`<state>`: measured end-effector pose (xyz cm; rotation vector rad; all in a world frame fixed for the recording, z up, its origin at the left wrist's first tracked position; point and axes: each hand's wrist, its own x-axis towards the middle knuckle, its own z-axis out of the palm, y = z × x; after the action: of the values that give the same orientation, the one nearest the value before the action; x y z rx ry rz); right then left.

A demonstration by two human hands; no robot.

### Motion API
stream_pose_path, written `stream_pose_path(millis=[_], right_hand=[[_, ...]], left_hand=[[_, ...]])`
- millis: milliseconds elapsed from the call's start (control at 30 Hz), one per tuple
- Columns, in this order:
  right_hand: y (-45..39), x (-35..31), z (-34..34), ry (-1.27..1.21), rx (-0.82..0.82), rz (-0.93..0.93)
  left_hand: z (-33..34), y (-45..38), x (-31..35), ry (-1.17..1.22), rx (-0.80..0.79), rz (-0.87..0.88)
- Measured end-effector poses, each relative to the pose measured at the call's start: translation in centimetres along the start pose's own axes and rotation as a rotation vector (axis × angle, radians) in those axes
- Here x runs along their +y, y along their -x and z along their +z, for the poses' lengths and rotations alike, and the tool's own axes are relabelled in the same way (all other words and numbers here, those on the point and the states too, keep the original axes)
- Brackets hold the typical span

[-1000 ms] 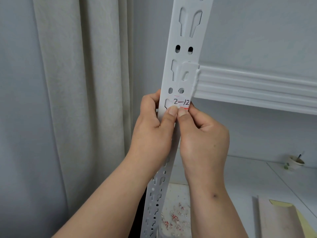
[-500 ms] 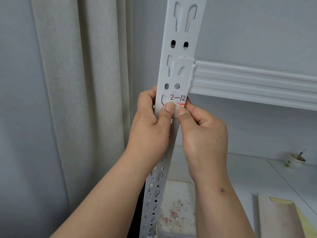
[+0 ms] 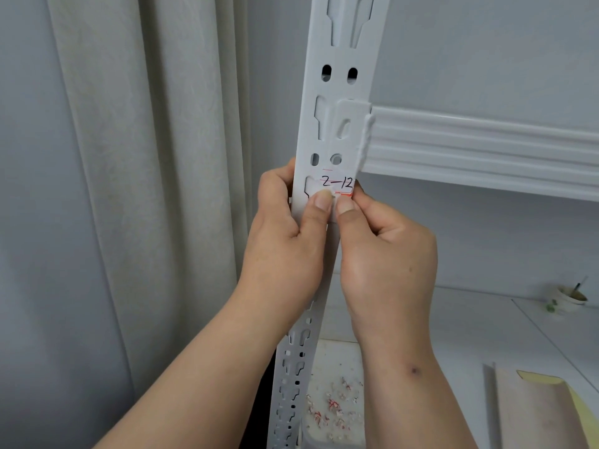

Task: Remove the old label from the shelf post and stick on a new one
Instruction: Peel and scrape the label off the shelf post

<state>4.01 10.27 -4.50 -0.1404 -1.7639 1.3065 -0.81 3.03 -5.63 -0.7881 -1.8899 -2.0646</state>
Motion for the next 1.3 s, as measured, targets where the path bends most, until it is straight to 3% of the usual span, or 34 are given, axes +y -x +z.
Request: stream_pose_path(millis=[267, 500, 1100, 1300], right_hand=[[-0.2, -0.11, 0.06, -0.002, 0.022, -0.026], [-0.3, -0.04, -0.57, -0.023, -0.079, -0.025], [-0.18, -0.2, -0.16, 0.027, 0.001, -0.045], [-0.39, -0.34, -0.57, 0.007, -0.06, -0.015]], left_hand=[[-0.03, -0.12, -0.26, -0.005, 0.002, 0.026], [-0.1, -0.05, -0.25, -0.041, -0.004, 0.04], [0.01, -0.03, -0.35, -0.028, 0.004, 0.039], [-0.04, -0.01, -0.21, -0.038, -0.009, 0.045]])
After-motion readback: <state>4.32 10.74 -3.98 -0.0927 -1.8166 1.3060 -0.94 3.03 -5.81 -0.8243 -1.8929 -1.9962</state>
